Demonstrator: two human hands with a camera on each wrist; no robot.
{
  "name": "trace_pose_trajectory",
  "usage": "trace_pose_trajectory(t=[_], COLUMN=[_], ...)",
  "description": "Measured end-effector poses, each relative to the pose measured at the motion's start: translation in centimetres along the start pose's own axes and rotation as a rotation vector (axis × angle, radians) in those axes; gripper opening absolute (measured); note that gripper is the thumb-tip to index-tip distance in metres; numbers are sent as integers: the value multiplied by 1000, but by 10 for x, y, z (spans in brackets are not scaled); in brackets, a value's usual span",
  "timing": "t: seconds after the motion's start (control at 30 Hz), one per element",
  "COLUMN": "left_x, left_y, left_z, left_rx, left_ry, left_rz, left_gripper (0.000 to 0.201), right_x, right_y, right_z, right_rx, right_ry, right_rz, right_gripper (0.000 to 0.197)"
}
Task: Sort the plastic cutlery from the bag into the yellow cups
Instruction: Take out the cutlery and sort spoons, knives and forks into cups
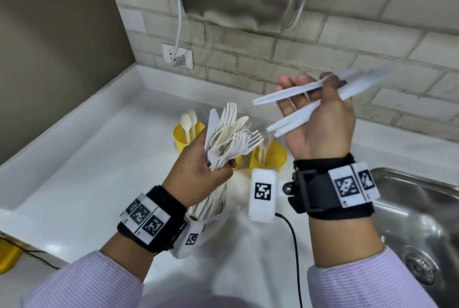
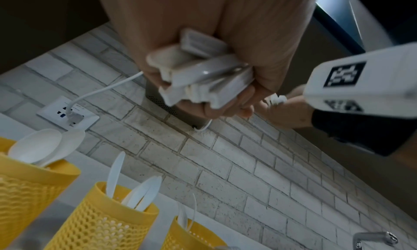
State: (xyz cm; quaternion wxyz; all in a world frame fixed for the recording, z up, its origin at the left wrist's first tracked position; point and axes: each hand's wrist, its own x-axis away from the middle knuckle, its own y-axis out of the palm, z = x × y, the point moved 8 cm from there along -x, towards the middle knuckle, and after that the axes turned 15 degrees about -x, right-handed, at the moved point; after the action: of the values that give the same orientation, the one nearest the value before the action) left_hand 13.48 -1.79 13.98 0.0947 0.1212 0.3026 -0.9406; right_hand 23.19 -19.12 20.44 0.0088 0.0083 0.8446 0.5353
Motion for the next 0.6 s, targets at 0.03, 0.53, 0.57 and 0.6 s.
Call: trace_pose_trajectory(t=[0.03,0.53,0.57,0.6], left_x=[0,-1,-1,-1], left_y=[0,5,5,4], left_z=[-2,8,8,9], left_rx=[5,115,108,95], left_ry=[-11,35,41,50], left_rz=[-7,-54,-56,-54], left_gripper=[29,25,25,26], right_x=[-3,21,24,26], right_y=[-8,15,16,16], right_z=[-3,11,14,16], right_rx=[-62,779,841,898], right_ry=[-10,-83,-60,-36], right_rz=[67,-461,-505,-542], right_gripper=[16,29,30,30])
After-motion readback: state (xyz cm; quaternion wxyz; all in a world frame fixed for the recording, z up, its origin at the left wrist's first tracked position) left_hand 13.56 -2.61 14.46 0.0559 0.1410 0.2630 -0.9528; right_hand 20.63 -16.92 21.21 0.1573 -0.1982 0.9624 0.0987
